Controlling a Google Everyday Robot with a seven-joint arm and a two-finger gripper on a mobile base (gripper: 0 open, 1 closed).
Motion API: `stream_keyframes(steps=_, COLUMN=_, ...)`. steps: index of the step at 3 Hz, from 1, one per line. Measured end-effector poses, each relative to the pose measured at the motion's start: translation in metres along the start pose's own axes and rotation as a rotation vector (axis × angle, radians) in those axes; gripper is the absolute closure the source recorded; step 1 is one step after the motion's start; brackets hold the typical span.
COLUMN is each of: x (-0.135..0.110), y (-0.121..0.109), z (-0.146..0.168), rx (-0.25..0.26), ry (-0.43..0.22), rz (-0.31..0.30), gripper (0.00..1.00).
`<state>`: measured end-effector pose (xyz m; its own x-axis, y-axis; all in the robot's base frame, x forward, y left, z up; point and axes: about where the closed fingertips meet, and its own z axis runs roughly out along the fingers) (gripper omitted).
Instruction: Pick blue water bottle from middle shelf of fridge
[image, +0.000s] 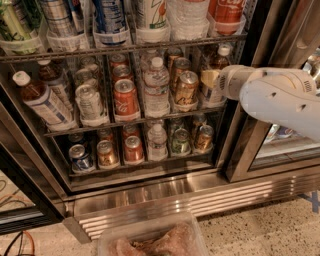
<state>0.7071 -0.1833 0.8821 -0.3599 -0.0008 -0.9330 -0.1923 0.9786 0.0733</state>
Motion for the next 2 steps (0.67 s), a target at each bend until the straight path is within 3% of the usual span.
stream_keyframes(steps=1, x=0.000, y=0.000, z=0.000, rx=0.000, ry=0.000, rz=0.000, gripper=1.00)
stream_keyframes(steps=2, x=-0.004, y=0.004, z=-0.013, rx=-0.011, ry=-0.025, rz=0.012, gripper=1.00)
